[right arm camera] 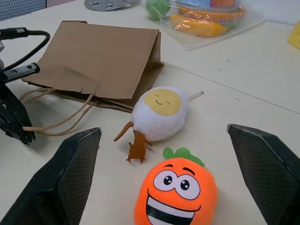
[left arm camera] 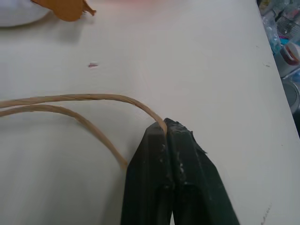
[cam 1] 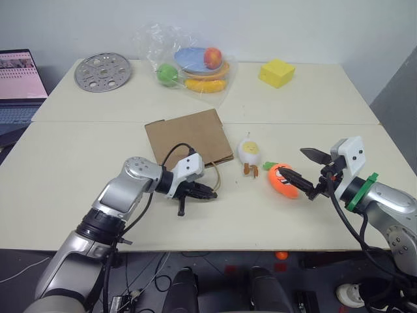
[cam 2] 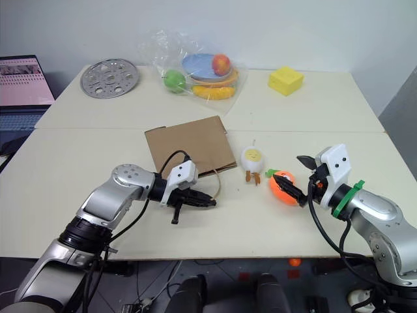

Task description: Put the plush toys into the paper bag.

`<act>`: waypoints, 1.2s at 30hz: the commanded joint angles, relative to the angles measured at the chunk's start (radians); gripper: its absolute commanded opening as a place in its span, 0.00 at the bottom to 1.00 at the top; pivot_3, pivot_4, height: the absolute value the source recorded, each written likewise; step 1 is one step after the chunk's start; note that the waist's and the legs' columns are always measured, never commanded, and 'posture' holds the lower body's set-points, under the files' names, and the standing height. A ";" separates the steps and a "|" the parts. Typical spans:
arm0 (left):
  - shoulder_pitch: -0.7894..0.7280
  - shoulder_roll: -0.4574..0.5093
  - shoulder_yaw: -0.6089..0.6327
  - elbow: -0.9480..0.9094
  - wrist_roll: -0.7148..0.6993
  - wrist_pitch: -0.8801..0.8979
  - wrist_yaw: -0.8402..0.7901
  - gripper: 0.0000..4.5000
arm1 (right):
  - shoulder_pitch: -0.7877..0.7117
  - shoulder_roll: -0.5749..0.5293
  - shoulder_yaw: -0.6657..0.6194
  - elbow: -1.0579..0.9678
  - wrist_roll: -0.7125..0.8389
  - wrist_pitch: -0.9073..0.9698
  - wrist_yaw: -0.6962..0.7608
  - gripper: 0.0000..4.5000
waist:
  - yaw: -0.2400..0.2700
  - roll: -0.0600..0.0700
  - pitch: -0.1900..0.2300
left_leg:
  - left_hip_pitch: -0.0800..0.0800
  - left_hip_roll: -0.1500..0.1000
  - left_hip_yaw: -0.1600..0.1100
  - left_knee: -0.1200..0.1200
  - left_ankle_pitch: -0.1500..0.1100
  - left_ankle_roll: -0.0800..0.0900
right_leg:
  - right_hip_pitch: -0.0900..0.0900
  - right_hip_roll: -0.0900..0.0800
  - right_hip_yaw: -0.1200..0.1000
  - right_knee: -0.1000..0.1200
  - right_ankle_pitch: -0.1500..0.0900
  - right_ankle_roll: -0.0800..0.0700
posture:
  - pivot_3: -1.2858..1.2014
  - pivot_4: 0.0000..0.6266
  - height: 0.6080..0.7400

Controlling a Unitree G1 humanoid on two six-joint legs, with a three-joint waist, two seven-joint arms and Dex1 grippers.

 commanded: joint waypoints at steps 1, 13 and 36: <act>-0.074 0.019 0.096 0.004 -0.055 0.023 -0.007 0.01 | -0.021 -0.001 0.006 -0.025 -0.008 -0.026 0.003 1.00 | 0.000 0.000 0.000 | 0.000 0.000 0.000 0.000 0.000 0.000 | 0.000 0.000 0.000 0.000 0.000 0.000 | 0.52 0.24 1.00; -0.263 0.099 0.186 0.122 -0.117 0.061 -0.092 0.01 | -0.125 0.108 0.195 -0.035 -0.081 -0.021 -0.077 1.00 | -0.007 0.000 0.000 | 0.000 0.000 0.000 0.000 0.000 0.000 | 0.000 0.000 0.000 0.000 0.000 0.000 | 0.52 0.24 1.00; -0.365 0.078 0.239 0.114 -0.184 0.141 -0.069 0.00 | -0.629 0.704 0.494 0.961 -0.513 -0.464 -0.271 0.00 | -0.020 0.000 0.000 | 0.000 0.000 -0.002 -0.002 0.000 0.000 | -0.002 0.000 -0.003 0.003 0.002 -0.004 | 0.52 0.24 1.00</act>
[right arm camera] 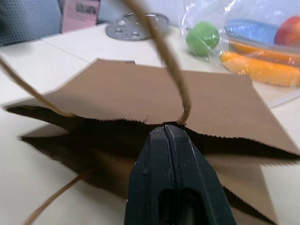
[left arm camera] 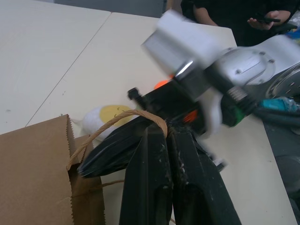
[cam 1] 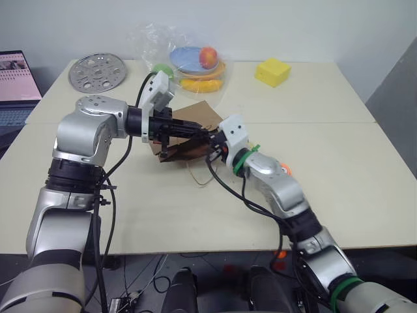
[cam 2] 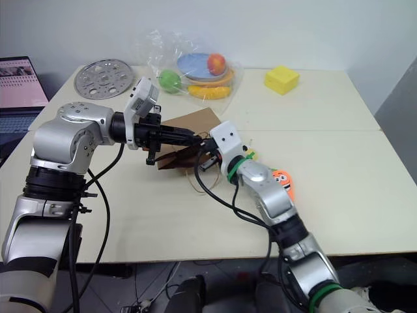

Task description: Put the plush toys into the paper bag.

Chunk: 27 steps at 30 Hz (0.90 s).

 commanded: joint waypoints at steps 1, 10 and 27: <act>-0.023 0.016 0.055 -0.038 -0.025 0.004 0.026 0.00 | -0.035 0.040 0.005 0.127 -0.034 -0.093 0.028 0.00 | 0.000 0.000 0.000 | 0.000 0.000 0.000 0.000 0.000 0.000 | 0.000 0.000 0.000 0.000 0.000 0.000 | 0.52 0.24 1.00; -0.124 0.052 0.155 0.131 0.018 -0.128 0.128 0.00 | 0.015 0.054 0.011 0.197 -0.103 -0.025 0.041 0.00 | -0.007 0.000 0.000 | 0.000 0.000 -0.001 -0.001 0.000 0.000 | 0.000 0.000 -0.001 0.001 0.000 0.000 | 0.52 0.24 1.00; -0.161 0.002 0.184 0.262 0.036 -0.278 0.146 0.00 | 0.089 0.017 -0.035 0.036 -0.113 0.021 0.083 0.00 | -0.013 0.000 0.000 | 0.001 0.000 -0.002 -0.002 0.000 0.000 | 0.000 0.000 -0.002 0.001 0.000 0.000 | 0.52 0.24 1.00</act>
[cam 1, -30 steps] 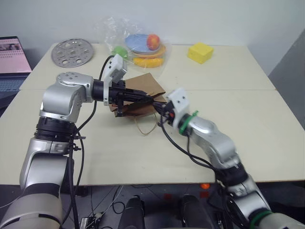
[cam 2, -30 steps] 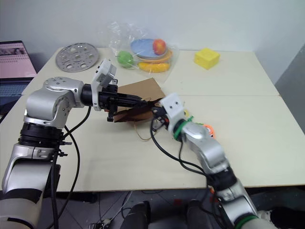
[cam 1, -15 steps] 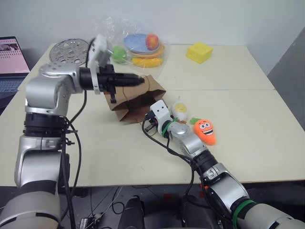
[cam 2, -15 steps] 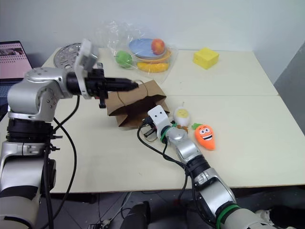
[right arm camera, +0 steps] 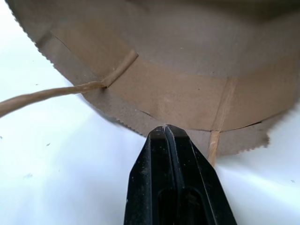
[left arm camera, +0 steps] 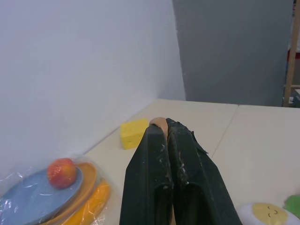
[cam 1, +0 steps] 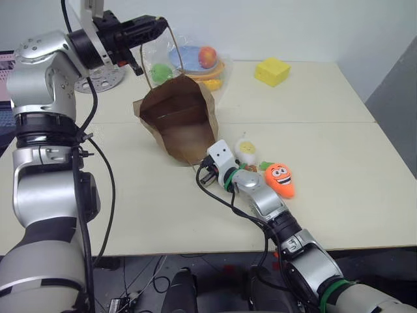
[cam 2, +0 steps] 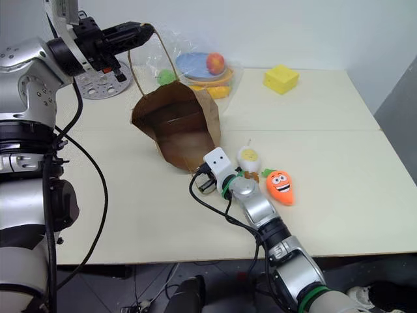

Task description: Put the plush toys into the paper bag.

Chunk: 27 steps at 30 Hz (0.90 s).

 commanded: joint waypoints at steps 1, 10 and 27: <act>0.096 0.013 -0.036 -0.114 -0.010 0.034 -0.063 0.00 | 0.032 -0.009 -0.056 -0.117 0.046 0.001 0.023 0.00 | -0.001 0.000 0.000 | 0.000 0.000 0.000 0.000 0.000 0.000 | 0.000 0.000 0.000 0.000 0.000 0.000 | 0.52 0.24 1.00; 0.175 0.000 -0.050 -0.200 -0.012 0.066 -0.069 0.00 | 0.144 -0.087 -0.078 -0.668 0.293 0.137 0.231 0.00 | -0.002 -0.001 0.000 | -0.005 0.000 -0.001 0.001 0.000 0.000 | -0.005 0.000 -0.001 0.001 0.000 0.000 | 0.52 0.24 1.00; 0.186 0.016 -0.056 -0.249 -0.031 0.110 -0.097 0.00 | 0.234 -0.297 -0.149 -0.677 0.144 0.280 -0.003 0.60 | 0.001 -0.001 0.000 | -0.005 0.000 0.000 0.003 0.000 0.000 | -0.004 0.000 0.000 0.000 0.000 0.000 | 0.52 0.24 1.00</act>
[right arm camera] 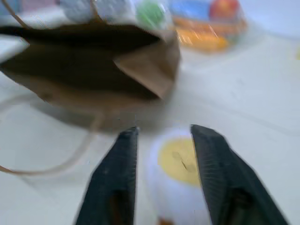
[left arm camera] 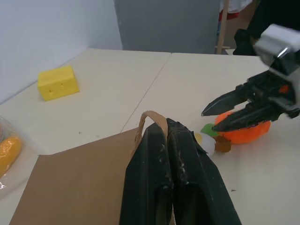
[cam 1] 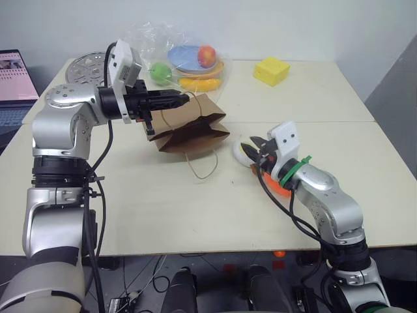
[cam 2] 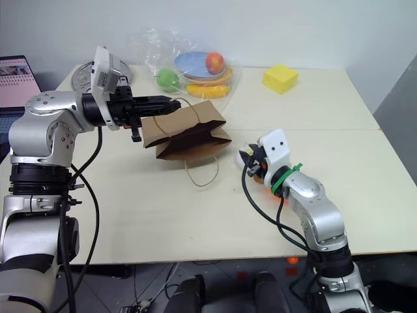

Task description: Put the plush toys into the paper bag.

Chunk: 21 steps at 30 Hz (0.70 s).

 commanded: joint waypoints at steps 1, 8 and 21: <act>-0.016 0.009 0.003 -0.023 -0.002 -0.013 -0.003 0.00 | -0.031 0.028 0.026 0.051 -0.045 -0.038 -0.042 0.69 | -0.003 0.000 0.000 | 0.000 0.000 0.000 0.000 0.000 0.000 | 0.000 0.000 0.000 0.000 0.000 0.000 | 0.52 0.24 1.00; -0.028 0.023 0.003 -0.026 0.002 0.001 -0.007 0.00 | -0.051 0.045 0.048 0.125 -0.094 0.012 -0.074 1.00 | -0.004 0.000 0.000 | 0.000 0.000 0.000 0.000 0.000 0.000 | 0.000 0.000 0.000 0.000 0.000 0.000 | 0.52 0.24 1.00; -0.018 0.032 0.005 -0.070 -0.001 0.024 -0.001 0.00 | -0.053 0.047 0.022 0.163 -0.095 -0.016 -0.059 0.23 | -0.004 0.000 0.000 | 0.000 0.000 0.000 0.000 0.000 0.000 | 0.000 0.000 0.000 0.000 0.000 0.000 | 0.52 0.24 1.00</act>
